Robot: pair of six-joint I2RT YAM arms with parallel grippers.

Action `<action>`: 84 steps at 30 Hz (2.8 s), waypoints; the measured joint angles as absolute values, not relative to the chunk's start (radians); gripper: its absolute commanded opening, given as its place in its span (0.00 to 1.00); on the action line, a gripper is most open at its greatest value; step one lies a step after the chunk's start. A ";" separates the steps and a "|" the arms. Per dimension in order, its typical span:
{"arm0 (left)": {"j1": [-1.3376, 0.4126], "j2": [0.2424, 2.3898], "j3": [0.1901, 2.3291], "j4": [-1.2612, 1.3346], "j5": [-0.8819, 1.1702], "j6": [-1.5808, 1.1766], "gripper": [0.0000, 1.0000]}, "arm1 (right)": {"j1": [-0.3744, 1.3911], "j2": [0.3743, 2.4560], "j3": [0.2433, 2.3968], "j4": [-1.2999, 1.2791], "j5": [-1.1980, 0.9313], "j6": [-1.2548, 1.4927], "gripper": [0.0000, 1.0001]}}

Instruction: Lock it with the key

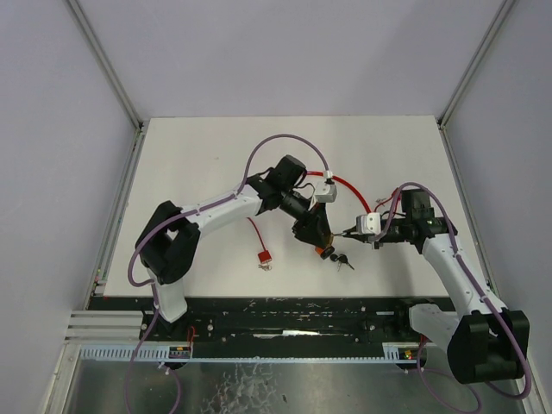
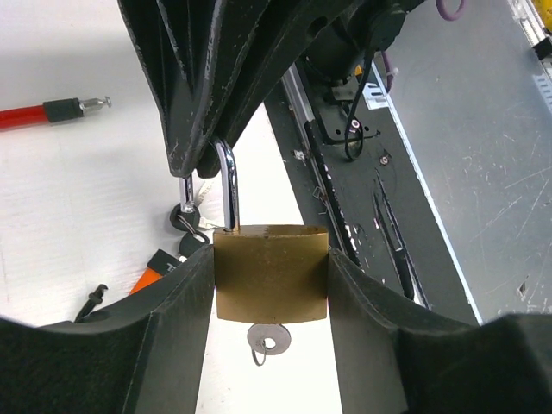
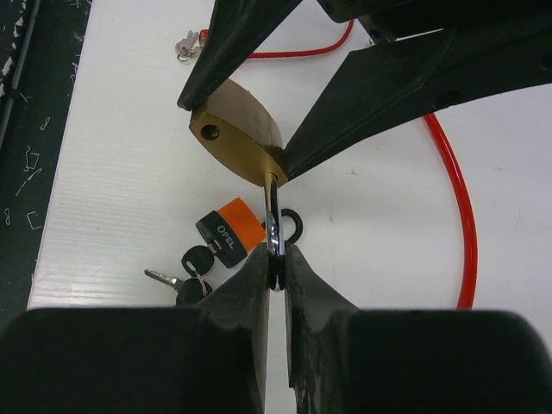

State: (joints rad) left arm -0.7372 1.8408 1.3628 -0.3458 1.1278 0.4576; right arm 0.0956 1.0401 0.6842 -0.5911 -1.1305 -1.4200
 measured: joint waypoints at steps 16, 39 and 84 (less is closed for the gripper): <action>-0.712 1.816 1.239 -0.150 1.023 0.345 0.79 | 0.096 1.055 0.741 -0.589 -1.118 -1.201 0.00; -0.673 1.535 0.590 1.033 0.750 0.123 1.00 | 0.033 1.055 0.776 -0.567 -1.173 -0.996 0.00; -0.771 1.848 0.855 1.082 0.916 0.124 0.45 | -0.003 1.010 0.783 -0.556 -1.266 -0.909 0.00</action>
